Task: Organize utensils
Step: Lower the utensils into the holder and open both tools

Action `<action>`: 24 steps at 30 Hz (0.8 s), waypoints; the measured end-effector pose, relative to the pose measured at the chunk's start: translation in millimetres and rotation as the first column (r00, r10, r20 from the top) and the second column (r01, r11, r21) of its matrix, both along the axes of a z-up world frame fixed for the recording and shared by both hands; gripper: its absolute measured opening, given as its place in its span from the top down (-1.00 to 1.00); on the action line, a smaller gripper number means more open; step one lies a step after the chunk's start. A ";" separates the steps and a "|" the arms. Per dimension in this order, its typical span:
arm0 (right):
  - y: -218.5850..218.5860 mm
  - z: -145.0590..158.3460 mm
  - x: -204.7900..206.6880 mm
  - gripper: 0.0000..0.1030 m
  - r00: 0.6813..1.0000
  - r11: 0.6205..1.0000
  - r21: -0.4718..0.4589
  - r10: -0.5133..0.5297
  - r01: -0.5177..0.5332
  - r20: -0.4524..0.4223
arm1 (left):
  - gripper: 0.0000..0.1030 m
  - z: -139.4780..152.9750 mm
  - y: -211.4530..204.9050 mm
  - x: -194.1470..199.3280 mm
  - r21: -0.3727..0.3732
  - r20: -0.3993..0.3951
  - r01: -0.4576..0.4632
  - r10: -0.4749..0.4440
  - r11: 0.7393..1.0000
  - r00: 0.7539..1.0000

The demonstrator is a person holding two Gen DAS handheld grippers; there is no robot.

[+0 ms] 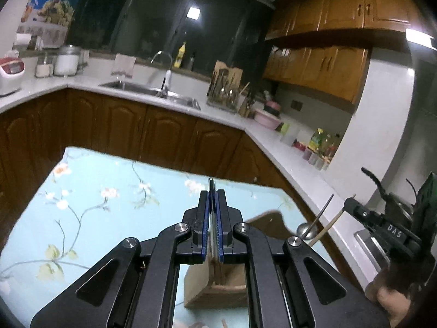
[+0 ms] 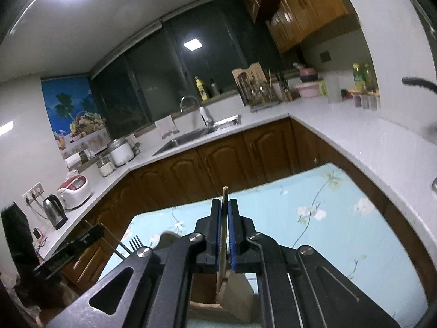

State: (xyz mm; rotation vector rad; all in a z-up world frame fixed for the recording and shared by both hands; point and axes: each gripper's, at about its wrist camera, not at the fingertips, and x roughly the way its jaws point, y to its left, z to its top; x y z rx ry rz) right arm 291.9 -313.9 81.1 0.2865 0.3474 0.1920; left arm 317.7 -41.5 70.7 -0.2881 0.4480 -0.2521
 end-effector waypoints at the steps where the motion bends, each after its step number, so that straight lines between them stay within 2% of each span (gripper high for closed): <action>1: 0.1 -2.5 1.2 0.91 1.000 1.000 -0.004 0.003 -0.003 -0.010 | 0.92 -3.6 -1.2 2.0 -0.001 -0.014 0.008 -0.008 1.000 1.000; 5: 2.2 -9.7 9.7 0.90 0.999 1.000 -0.013 0.022 -0.023 -0.049 | 0.92 -3.4 -3.2 2.8 0.005 -0.016 0.011 -0.011 1.000 1.000; 14: -0.3 -7.5 13.4 0.90 0.998 1.000 -0.008 0.021 -0.022 -0.063 | 0.91 -1.3 -2.8 7.5 0.014 -0.030 0.012 -0.012 1.000 0.999; 16: -1.2 -7.2 15.4 0.80 0.997 1.000 0.000 0.021 -0.021 -0.070 | 0.91 -0.7 -3.0 8.8 0.018 -0.037 0.013 -0.013 1.000 0.999; 20: -0.5 -4.5 11.4 0.78 0.998 1.000 -0.003 0.030 -0.030 -0.056 | 0.91 3.3 -1.8 9.9 0.015 -0.049 0.021 -0.020 1.000 0.999; 21: -1.4 -3.8 10.5 0.74 0.998 1.000 0.001 0.031 -0.031 -0.053 | 0.91 4.1 -1.4 8.8 0.017 -0.050 0.019 -0.018 1.000 0.999; 23: -3.2 -1.7 7.7 0.45 0.999 1.000 0.011 0.027 -0.027 -0.045 | 0.83 7.1 -0.9 6.0 0.012 -0.049 0.020 -0.019 1.000 0.999; 24: -4.5 -1.0 5.7 0.10 0.999 0.999 0.022 0.029 -0.028 -0.039 | 0.78 8.7 -0.1 3.8 0.009 -0.045 0.019 -0.019 1.000 0.999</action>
